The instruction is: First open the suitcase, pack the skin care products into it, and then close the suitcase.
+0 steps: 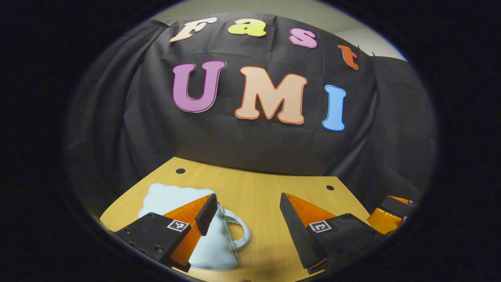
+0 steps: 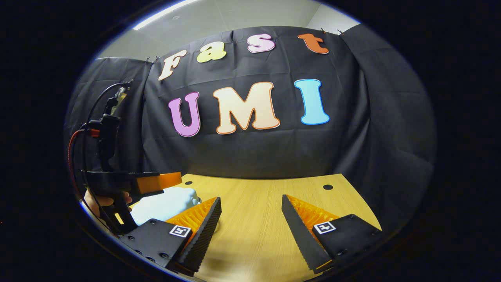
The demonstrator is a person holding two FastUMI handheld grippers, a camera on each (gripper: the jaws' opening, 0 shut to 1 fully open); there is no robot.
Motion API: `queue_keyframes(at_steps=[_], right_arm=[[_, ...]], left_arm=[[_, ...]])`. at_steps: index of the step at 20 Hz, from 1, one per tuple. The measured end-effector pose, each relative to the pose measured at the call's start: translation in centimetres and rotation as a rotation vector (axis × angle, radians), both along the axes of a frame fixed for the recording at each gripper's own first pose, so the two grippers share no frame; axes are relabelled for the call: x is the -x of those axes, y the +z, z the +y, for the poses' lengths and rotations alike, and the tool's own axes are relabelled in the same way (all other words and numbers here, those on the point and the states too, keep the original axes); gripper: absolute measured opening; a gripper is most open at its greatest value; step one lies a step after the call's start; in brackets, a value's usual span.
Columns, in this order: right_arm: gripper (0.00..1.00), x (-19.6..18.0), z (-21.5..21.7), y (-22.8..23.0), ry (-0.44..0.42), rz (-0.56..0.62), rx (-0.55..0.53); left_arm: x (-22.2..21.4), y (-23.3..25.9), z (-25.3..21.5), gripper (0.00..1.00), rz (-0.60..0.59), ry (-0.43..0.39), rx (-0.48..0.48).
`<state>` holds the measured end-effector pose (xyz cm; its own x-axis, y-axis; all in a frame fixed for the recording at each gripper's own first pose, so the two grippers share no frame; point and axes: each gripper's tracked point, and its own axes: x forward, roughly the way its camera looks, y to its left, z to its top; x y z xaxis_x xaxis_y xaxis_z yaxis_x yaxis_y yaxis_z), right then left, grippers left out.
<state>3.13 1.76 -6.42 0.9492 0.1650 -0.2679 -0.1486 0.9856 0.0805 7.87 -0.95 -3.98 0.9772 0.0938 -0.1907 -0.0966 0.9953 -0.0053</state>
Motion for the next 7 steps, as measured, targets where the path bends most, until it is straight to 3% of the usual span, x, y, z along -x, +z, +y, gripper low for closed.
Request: queue_keyframes(at_steps=[7], right_arm=[[0.98,-0.6,-0.1,1.0,-0.019,-0.036,0.008]], left_arm=[[-0.6,-0.2,1.6,0.95,0.016,0.023,-0.019]])
